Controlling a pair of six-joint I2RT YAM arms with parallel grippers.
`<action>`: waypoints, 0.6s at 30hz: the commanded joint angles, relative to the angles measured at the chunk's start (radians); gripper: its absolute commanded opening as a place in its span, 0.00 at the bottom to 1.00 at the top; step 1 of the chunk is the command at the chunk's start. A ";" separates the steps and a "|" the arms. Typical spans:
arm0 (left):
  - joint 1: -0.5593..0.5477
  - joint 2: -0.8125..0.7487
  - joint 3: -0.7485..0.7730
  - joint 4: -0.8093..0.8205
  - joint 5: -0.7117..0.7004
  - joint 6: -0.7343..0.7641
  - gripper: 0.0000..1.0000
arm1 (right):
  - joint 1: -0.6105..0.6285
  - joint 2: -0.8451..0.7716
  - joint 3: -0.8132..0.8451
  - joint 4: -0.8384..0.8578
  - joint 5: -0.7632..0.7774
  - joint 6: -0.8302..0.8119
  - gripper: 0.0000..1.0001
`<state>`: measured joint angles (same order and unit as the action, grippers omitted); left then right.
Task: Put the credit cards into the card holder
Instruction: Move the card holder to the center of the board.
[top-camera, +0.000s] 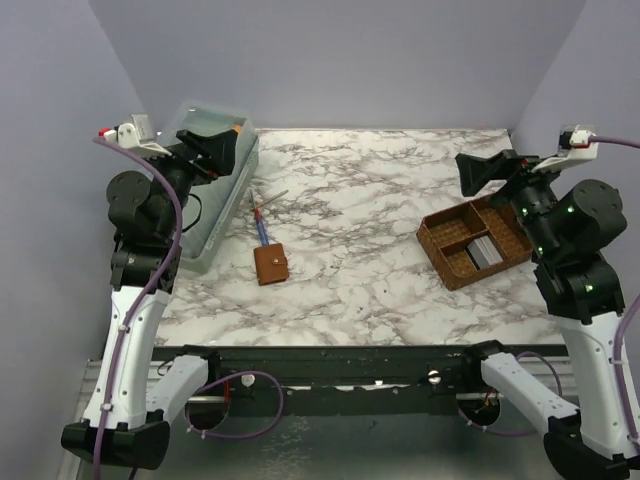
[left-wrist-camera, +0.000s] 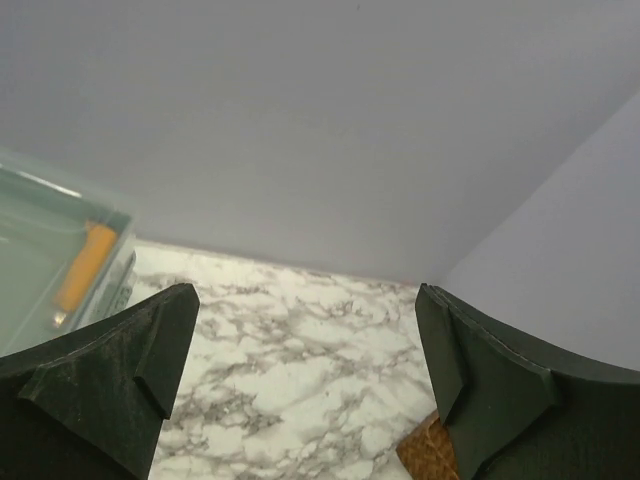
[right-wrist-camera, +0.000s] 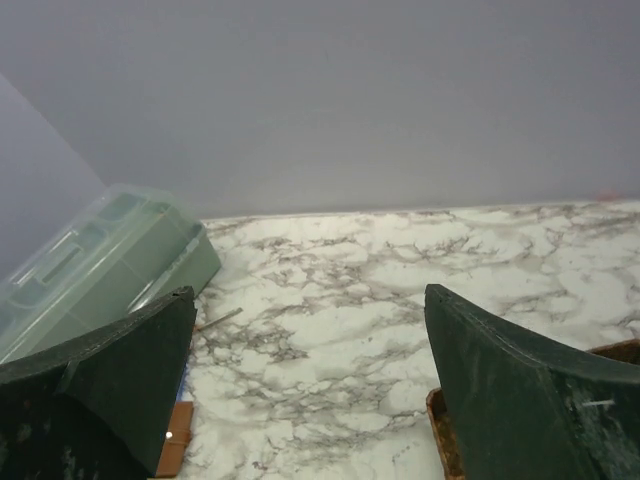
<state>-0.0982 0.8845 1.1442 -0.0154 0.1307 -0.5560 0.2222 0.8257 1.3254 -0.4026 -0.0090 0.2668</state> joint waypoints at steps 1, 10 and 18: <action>0.006 0.046 0.003 -0.101 0.088 -0.019 0.99 | -0.004 0.038 -0.068 0.011 0.039 0.038 1.00; 0.005 0.191 -0.043 -0.205 0.242 -0.049 0.99 | -0.005 0.121 -0.224 0.101 -0.023 0.175 1.00; -0.005 0.403 -0.082 -0.330 0.304 -0.060 0.99 | -0.004 0.321 -0.295 0.130 -0.305 0.325 1.00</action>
<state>-0.0982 1.2018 1.0847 -0.2314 0.3782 -0.6022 0.2211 1.0592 1.0657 -0.3214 -0.1020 0.4892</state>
